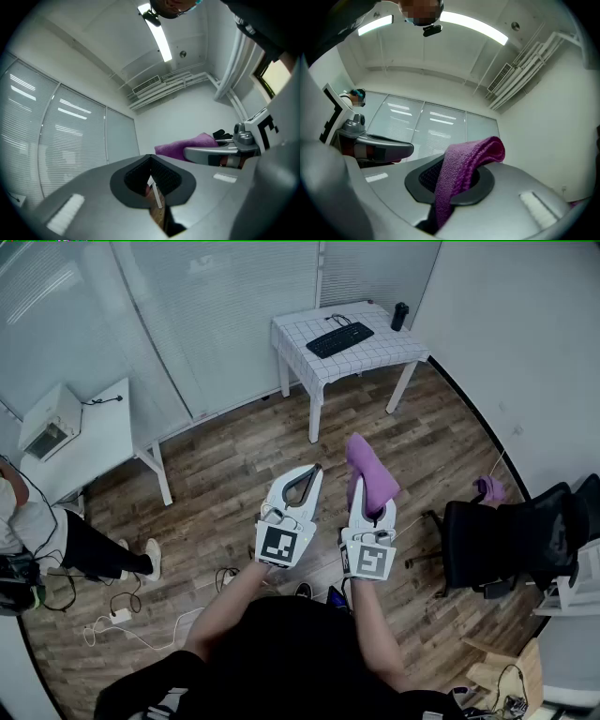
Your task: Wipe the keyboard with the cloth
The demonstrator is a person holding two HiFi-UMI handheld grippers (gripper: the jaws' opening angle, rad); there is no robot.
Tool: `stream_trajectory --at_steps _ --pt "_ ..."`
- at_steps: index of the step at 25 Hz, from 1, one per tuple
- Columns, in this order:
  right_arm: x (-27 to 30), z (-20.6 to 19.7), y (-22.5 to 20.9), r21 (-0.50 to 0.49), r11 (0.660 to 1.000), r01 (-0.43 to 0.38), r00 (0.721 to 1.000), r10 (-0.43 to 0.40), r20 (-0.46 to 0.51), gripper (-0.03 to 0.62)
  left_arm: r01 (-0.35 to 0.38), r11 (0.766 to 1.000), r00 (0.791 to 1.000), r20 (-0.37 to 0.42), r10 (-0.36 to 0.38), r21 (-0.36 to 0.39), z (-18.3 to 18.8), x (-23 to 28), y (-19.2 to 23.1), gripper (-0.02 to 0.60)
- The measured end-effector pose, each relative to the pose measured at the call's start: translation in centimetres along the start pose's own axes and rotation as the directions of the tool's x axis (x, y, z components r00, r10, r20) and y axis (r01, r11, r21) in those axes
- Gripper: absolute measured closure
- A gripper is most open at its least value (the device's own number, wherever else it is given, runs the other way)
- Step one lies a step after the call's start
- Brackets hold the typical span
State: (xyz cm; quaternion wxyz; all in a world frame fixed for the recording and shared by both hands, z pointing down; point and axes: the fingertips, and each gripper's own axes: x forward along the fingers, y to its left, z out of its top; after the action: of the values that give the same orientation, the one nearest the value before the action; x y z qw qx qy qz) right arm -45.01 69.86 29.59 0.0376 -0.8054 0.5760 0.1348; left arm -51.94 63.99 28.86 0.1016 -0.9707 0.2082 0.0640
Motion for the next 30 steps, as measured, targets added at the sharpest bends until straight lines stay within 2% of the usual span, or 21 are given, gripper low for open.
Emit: stream_trajectory --at_steps 2,5,10,15,18,20,30 --pt "1.8 -0.5 -1.1 0.014 1.0 0.007 1.0 -0.007 0.011 0.556 -0.013 1.0 1.0 0.029 0.013 0.019 0.0 1.4 1.1 0.581" --pt "3.9 -1.0 -2.0 0.03 0.999 0.014 0.999 -0.015 0.028 0.553 -0.025 1.0 0.999 0.025 0.025 0.008 -0.6 3.2 2.6 0.581" --pt "8.0 -2.2 -2.4 0.033 0.999 -0.033 0.999 0.032 0.03 0.549 -0.041 0.999 0.998 0.041 0.041 0.02 -2.2 7.2 5.2 0.581" --pt "14.1 -4.1 -4.3 -0.004 0.999 -0.036 0.999 0.036 0.01 0.549 -0.032 0.999 0.998 0.048 0.033 -0.024 -4.4 13.8 8.1 0.581" --pt "18.2 -4.6 -5.6 -0.034 0.999 -0.042 0.999 0.041 -0.017 0.549 -0.032 0.999 0.999 0.042 0.032 -0.005 -4.8 17.7 10.6 0.581" --pt "21.1 -5.2 -7.1 -0.051 0.998 -0.042 0.999 0.04 -0.037 0.549 -0.03 0.999 0.999 0.03 0.03 -0.023 -5.0 20.3 11.9 0.581" --pt "34.8 -9.3 -11.8 -0.059 0.998 -0.019 0.996 0.013 -0.094 0.549 -0.002 0.997 1.0 -0.011 0.002 -0.073 -9.5 33.2 19.2 0.581"
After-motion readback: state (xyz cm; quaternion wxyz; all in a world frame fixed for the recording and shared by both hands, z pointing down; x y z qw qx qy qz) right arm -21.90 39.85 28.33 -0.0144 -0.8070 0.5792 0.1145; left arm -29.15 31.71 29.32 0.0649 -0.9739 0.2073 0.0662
